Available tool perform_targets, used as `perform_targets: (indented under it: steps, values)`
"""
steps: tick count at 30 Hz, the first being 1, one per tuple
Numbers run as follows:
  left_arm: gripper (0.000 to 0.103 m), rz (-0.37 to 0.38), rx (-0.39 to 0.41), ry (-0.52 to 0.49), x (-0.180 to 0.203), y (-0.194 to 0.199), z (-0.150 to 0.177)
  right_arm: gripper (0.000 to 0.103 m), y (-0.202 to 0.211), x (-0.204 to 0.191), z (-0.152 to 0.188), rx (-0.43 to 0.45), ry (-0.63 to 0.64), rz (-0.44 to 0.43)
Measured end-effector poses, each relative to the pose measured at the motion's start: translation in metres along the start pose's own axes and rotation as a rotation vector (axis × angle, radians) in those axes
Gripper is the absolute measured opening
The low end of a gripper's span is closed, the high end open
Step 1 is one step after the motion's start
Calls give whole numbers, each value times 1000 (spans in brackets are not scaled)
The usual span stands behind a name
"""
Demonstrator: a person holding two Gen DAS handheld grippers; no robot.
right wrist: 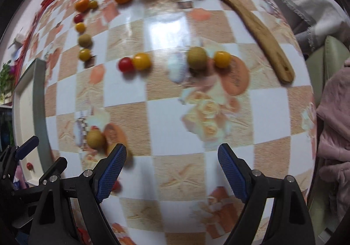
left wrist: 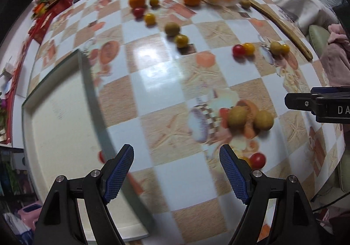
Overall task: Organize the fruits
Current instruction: 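Open both tools to drop the red tomatoes into the tray, then grasp a brown round fruit with the left tool while the right grasps a yellow tomato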
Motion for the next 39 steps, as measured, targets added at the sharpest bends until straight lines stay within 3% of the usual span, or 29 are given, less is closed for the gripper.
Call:
perform_targets:
  steps: [11,16,26,27,29,31,34,36,39]
  values:
    - [82,21,-8,-25,27,-26,-27,87,-4,52,-29,54,-51,47]
    - [82,17,-5,-37,33,-29,-30,63,-12,59,-44,60,-39,55]
    - [81,-3,-16,-25,43,-47,-45,60,-25,43,-97,120,65,65]
    - [74,-6,-15,-19,43,-48,-47,59,-25,41,-103,124,72,64]
    - [71,-1,-18,-3,42,-50,-49,53,-27,37,-114,131,87,63]
    - [65,9,-20,8,41,-50,-51,44,-29,30,-121,137,102,71]
    - [49,29,-17,-1,48,-47,-50,23,-29,29,-117,139,127,67]
    - [31,42,-14,-10,51,-46,-51,23,-27,34,-109,136,126,59]
    - [27,90,-18,11,51,-45,-51,23,-24,36,-106,118,84,24]
Point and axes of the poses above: each gripper's, at about its wrist camera, not at the fingertips, and y roughly against the way its jaws point, x to its right, z to its underside, the point moved 4 cm from there along -y, roughly the way its jaws point, and after that the axes turned 7 degrees about -y, right-handed, at the moved point
